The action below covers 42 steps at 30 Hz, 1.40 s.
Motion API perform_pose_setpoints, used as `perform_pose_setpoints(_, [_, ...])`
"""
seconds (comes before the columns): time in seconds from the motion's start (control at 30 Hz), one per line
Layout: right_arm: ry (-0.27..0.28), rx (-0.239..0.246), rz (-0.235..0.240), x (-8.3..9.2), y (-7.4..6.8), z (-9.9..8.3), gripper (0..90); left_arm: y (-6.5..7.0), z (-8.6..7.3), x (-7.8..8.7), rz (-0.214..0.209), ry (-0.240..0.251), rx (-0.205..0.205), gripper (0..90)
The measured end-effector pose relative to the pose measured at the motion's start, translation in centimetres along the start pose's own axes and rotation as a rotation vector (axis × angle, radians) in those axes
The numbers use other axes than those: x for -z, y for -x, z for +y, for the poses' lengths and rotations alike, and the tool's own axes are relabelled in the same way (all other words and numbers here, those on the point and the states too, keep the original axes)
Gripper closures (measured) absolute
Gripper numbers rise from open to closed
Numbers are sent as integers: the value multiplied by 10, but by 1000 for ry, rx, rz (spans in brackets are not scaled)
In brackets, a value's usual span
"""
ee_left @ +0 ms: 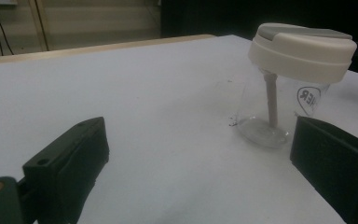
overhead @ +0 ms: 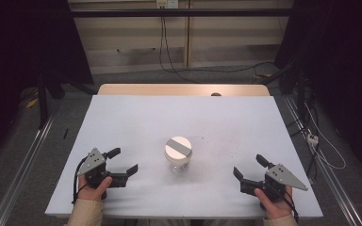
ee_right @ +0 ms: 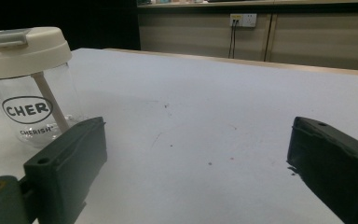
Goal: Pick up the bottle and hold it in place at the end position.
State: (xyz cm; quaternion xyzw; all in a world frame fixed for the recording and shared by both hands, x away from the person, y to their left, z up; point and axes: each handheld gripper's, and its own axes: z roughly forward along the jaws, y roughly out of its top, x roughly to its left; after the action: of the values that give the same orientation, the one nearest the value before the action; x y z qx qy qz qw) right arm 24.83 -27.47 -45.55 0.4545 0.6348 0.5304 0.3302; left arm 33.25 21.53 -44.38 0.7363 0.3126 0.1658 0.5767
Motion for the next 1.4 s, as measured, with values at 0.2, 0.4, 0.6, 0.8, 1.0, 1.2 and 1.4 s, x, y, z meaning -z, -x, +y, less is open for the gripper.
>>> perform_pose_setpoints(0.2, [1,6,2,0,-1,0,45,3,2,-6,-28,1,-1,38])
perform_pose_setpoints(0.4, [-1,17,6,-1,-1,0,45,7,5,-13,-55,9,-7,34])
perform_pose_setpoints(0.6, [-1,22,9,-3,-3,0,46,16,10,-22,-100,7,-10,32])
perform_pose_setpoints(0.8, [2,27,11,-5,-5,0,47,21,14,-28,-121,5,-6,32])
perform_pose_setpoints(1.0, [2,38,13,-5,-6,1,49,30,17,-37,-152,-23,-28,33])
perform_pose_setpoints(1.2, [4,42,13,-5,-6,1,49,37,19,-50,-164,-46,-18,33])
perform_pose_setpoints(1.4, [3,43,13,-6,-7,1,49,45,20,-61,-174,-80,-29,35])
